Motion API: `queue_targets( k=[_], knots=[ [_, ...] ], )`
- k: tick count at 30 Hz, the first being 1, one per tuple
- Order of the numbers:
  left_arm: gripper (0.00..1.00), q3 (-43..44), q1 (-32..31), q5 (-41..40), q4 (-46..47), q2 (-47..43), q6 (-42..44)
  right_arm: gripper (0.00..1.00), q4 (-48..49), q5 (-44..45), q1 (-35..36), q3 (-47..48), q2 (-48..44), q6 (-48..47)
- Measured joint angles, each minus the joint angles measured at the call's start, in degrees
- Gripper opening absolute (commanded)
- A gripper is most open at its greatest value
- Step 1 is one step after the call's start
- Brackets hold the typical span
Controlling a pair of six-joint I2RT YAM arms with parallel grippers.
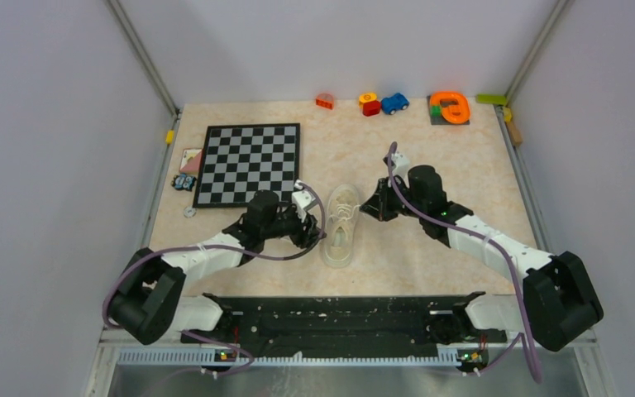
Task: Tie the shoes
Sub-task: Tie the shoelace on the shoe.
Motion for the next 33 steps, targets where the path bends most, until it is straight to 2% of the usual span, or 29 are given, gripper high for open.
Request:
queue_targets(
  k=[10,15,17,20,21,33],
  knots=[
    [0.38,0.9,0.0,1.6,2.1,7.9,0.7,0.0,-0.1,-0.3,0.0,0.0,0.0,0.1],
    [0.31,1.4,0.0,2.6,2.7,9.1,0.8,0.0,-0.6,-0.3,0.0,0.0,0.0,0.1],
    [0.23,1.7,0.0,3.3,3.0,9.4,0.9,0.0,-0.6,-0.4,0.0,0.0,0.0,0.1],
    [0.03,2.3,0.0,4.5,3.6,9.9,1.0,0.0,-0.5,-0.5,0.0,0.0,0.0,0.2],
    [0.0,2.4,0.0,5.1,3.9,10.1,1.2,0.0,-0.4,-0.6,0.0,-0.1,0.0,0.4],
    [0.0,2.7,0.7,6.4,4.3,7.9,1.0,0.0,0.7,-0.6,0.0,-3.6,-0.5,1.2]
  ],
)
